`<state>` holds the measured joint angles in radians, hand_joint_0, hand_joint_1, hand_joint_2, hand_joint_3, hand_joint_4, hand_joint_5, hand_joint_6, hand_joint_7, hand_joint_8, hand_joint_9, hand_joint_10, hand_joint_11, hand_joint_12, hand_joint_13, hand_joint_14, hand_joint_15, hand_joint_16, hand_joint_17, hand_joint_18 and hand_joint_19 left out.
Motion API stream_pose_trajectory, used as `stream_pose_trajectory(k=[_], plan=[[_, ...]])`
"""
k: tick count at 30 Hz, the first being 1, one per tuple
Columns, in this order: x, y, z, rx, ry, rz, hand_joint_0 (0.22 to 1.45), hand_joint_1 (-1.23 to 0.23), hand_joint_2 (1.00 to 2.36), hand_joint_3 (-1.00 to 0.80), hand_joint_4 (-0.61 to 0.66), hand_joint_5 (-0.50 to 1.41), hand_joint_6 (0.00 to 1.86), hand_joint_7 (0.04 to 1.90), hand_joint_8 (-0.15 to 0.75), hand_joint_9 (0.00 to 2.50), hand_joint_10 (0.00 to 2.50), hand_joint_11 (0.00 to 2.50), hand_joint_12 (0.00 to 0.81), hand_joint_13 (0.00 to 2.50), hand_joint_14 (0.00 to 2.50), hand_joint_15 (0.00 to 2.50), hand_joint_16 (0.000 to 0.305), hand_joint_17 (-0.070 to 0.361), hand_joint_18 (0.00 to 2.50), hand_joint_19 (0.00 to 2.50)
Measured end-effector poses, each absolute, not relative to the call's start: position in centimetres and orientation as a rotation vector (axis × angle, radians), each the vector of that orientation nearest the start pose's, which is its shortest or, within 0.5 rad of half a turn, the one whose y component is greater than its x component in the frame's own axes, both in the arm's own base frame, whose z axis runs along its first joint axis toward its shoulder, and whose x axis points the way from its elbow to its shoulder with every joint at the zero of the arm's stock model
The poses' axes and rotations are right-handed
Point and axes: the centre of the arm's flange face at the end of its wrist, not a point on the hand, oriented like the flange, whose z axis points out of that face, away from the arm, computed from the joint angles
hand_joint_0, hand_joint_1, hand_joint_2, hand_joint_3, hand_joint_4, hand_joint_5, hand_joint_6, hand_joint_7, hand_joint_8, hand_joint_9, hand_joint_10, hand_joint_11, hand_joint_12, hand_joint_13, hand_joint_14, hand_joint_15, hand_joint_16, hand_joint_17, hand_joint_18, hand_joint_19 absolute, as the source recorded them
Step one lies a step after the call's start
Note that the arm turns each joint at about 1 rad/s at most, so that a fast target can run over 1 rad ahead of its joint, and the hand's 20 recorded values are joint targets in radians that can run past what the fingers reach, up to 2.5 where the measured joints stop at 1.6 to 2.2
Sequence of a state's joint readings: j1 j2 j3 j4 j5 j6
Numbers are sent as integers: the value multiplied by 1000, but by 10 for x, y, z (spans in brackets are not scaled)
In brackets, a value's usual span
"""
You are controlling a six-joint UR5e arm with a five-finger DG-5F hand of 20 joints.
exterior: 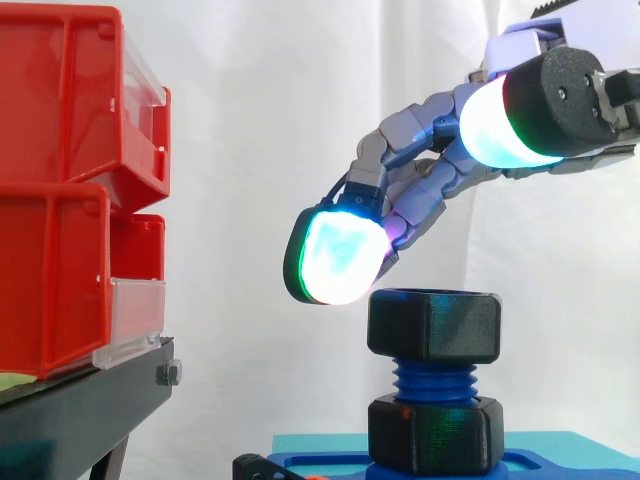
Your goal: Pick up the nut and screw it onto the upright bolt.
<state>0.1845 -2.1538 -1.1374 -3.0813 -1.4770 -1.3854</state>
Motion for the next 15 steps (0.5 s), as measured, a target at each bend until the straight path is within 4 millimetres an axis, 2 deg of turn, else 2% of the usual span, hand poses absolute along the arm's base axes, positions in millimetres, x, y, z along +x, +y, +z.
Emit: stream_pose_trajectory(k=[8, 11, 15], plan=[[725, -18, 350, 79, 1665, 195, 523, -204, 1000, -500, 264, -41, 504, 1134, 256, 631, 0, 0, 291, 403, 0, 0, 29, 65, 60, 0], [725, -22, 350, 82, 1668, 191, 528, -226, 1000, -500, 230, -20, 504, 1269, 255, 676, 0, 0, 282, 449, 0, 0, 27, 61, 107, 0], [723, -27, 349, 86, 1676, 185, 533, -242, 1000, -500, 197, -1, 504, 1352, 261, 742, 0, 0, 272, 497, 0, 0, 25, 57, 157, 0]])
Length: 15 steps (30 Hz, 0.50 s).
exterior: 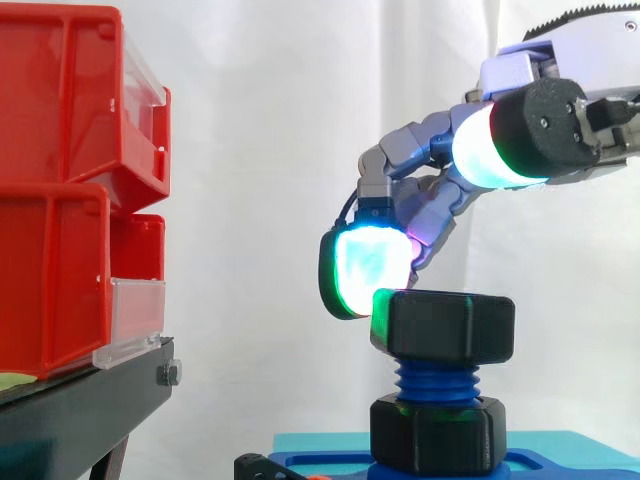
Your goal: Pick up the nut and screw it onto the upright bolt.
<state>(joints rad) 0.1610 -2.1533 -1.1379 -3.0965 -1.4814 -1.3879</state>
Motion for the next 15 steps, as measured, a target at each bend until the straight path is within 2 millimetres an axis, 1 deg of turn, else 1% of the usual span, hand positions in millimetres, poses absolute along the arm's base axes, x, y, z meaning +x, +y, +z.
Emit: stream_pose_trajectory(k=[9, 13, 15], plan=[[721, -39, 348, 89, 1691, 177, 545, -279, 1000, -500, 146, 26, 504, 1343, 270, 940, 0, 0, 241, 607, 0, 0, 20, 45, 254, 0], [721, -43, 348, 92, 1692, 174, 549, -295, 1000, -500, 111, 55, 503, 1326, 254, 1102, 0, 0, 219, 670, 0, 0, 17, 38, 311, 0], [721, -45, 348, 92, 1691, 174, 549, -296, 1000, -500, 116, 59, 503, 1327, 246, 1132, 0, 0, 214, 687, 0, 0, 16, 36, 322, 0]])
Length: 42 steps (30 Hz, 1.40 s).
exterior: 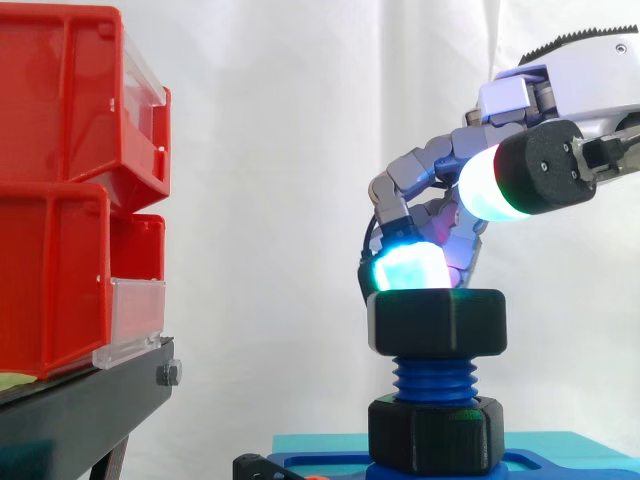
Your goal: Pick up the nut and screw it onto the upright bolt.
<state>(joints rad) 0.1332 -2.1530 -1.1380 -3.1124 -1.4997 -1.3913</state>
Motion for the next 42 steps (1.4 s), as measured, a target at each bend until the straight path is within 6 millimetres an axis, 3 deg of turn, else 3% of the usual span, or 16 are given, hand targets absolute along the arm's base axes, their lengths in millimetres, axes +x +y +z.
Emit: stream_pose_trajectory(k=[8, 15, 24, 28, 36, 42], plan=[[722, -49, 354, 85, 1680, 184, 539, -256, 1000, -500, 152, 6, 505, 1239, 261, 1117, 0, 0, 224, 681, 0, 0, 17, 38, 314, 0], [726, -51, 372, 74, 1652, 199, 528, -232, 1000, -500, 249, -65, 504, 985, 254, 988, 0, 0, 251, 638, 0, 0, 20, 46, 270, 0], [730, -50, 381, 69, 1621, 207, 515, -208, 1000, -500, 211, -106, 502, 724, 233, 872, 0, 0, 265, 569, 0, 0, 24, 55, 224, 0], [734, -46, 383, 66, 1593, 213, 506, -192, 1000, -500, 191, -116, 502, 667, 215, 687, 0, 0, 293, 363, 0, 0, 30, 67, 0, 0], [735, -32, 371, 58, 1591, 224, 496, -176, 1000, -500, 172, -111, 502, 682, 218, 614, 0, 0, 309, 284, 0, 0, 32, 73, 0, 0], [734, -26, 355, 68, 1588, 231, 498, -177, 1000, -500, 193, -85, 503, 805, 231, 623, 0, 0, 310, 311, 0, 0, 32, 73, 0, 0]])
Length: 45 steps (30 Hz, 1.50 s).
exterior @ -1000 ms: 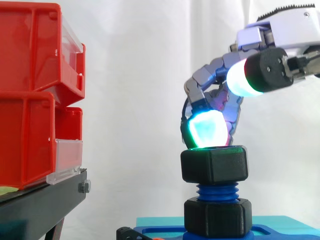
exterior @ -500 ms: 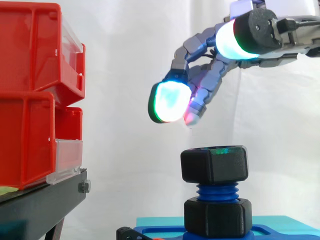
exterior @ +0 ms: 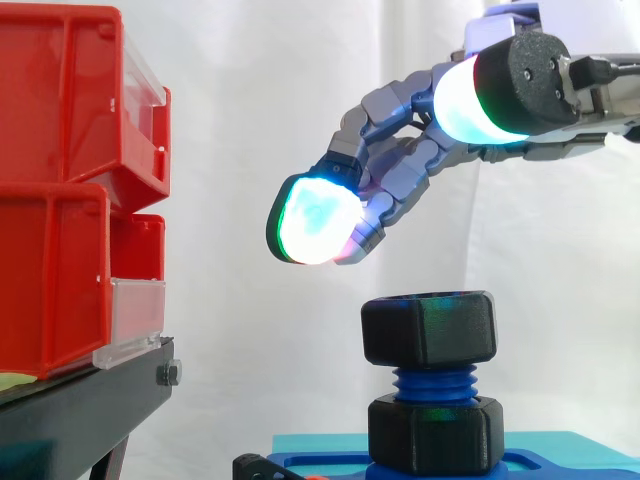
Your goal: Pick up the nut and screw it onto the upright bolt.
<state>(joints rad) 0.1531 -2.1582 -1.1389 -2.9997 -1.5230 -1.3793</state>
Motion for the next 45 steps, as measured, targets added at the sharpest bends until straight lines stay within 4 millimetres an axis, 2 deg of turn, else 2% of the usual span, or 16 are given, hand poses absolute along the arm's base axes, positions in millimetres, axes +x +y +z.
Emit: stream_pose_trajectory(k=[24, 27, 29, 30, 33, 37, 45], plan=[[730, -26, 346, 72, 1621, 230, 517, -219, 1000, -500, 256, -40, 505, 1026, 248, 724, 0, 0, 286, 428, 0, 0, 27, 60, 58, 0], [729, -25, 346, 72, 1624, 230, 519, -221, 1000, -500, 248, -33, 505, 1067, 250, 742, 0, 0, 282, 437, 0, 0, 26, 59, 68, 0], [729, -25, 346, 71, 1626, 230, 520, -225, 1000, -500, 226, -20, 505, 1155, 252, 768, 0, 0, 279, 449, 0, 0, 26, 58, 79, 0], [729, -25, 346, 71, 1627, 230, 524, -231, 1000, -500, 199, -13, 505, 1257, 253, 789, 0, 0, 278, 454, 0, 0, 26, 58, 82, 0], [728, -24, 345, 70, 1635, 229, 528, -236, 1000, -500, 156, 4, 505, 1343, 254, 826, 0, 0, 276, 480, 0, 0, 24, 55, 104, 0], [727, -24, 343, 71, 1642, 230, 534, -255, 1000, -500, 121, 24, 504, 1391, 254, 923, 0, 0, 261, 544, 0, 0, 22, 49, 161, 0], [726, -27, 341, 75, 1647, 227, 543, -282, 1000, -500, 127, 53, 515, 1423, 260, 1075, 0, 0, 237, 649, 0, 0, 18, 40, 260, 0]])
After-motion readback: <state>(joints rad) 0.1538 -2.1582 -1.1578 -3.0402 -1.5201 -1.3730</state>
